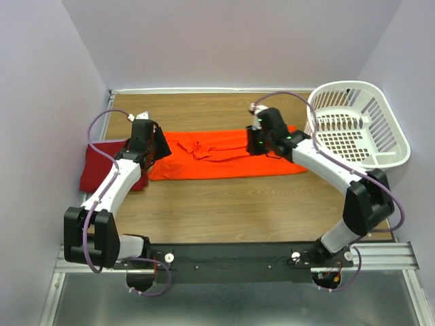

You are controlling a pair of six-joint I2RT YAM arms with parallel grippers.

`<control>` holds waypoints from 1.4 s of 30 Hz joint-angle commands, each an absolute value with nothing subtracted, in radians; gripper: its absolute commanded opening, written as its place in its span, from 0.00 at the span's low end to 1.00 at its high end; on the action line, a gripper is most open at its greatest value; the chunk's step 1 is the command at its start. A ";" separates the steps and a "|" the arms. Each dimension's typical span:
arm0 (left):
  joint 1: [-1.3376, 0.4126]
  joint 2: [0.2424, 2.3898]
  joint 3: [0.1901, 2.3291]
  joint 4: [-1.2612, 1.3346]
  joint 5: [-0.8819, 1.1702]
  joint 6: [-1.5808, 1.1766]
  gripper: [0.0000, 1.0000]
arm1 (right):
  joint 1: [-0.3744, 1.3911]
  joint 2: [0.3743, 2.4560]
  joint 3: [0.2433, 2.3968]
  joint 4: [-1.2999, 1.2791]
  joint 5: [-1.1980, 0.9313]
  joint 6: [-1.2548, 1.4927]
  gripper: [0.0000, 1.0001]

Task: Fold and stack the t-shirts
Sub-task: Fold the tshirt

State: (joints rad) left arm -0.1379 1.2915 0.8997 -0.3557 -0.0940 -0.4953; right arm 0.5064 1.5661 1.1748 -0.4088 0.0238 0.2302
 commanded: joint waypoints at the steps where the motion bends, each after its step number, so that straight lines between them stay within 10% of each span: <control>1: -0.182 1.345 0.922 -0.296 0.027 -0.554 0.63 | 0.659 1.695 1.297 -0.374 -0.006 0.137 0.36; 17: -0.238 1.715 1.112 -0.210 0.058 -0.635 0.51 | 0.781 2.109 1.600 -0.180 -0.170 -0.100 0.36; 42: -0.244 1.836 1.167 -0.172 0.049 -0.686 0.38 | 0.798 2.160 1.621 -0.129 -0.225 -0.146 0.37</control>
State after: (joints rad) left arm -0.2379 1.8179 1.1389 -0.1936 0.0414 -0.6750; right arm 0.7864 2.1262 1.5856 -0.1497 -0.2085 -0.1291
